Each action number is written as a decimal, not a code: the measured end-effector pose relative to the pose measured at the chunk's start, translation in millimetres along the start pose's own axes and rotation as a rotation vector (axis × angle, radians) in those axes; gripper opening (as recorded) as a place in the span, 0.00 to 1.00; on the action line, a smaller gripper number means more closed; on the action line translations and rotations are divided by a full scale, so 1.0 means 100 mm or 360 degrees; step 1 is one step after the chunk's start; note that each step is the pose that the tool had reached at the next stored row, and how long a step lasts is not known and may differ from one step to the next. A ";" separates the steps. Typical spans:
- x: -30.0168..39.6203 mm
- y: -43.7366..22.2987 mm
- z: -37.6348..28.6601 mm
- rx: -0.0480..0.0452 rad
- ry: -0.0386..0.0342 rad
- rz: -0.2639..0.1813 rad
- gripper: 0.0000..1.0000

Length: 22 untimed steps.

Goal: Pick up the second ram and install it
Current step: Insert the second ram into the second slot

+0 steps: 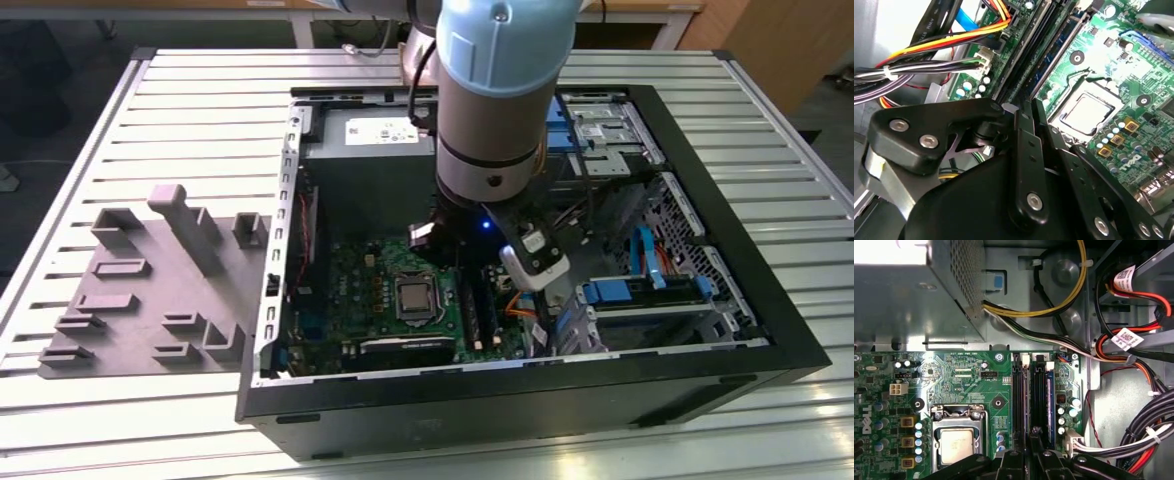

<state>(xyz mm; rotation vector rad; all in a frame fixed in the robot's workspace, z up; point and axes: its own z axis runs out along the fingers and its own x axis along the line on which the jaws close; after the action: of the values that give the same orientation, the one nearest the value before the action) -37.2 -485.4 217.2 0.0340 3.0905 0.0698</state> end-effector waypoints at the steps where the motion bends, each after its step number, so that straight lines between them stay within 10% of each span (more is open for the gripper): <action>1: -0.001 0.001 -0.020 0.0000 0.0000 0.0000 0.19; 8: -0.007 0.008 -0.125 0.0000 0.0000 0.0000 0.19; 22: -0.007 0.009 -0.130 0.0001 0.0000 0.0000 0.11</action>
<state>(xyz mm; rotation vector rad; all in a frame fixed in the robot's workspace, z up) -37.2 -485.1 230.3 0.0339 3.0904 0.0685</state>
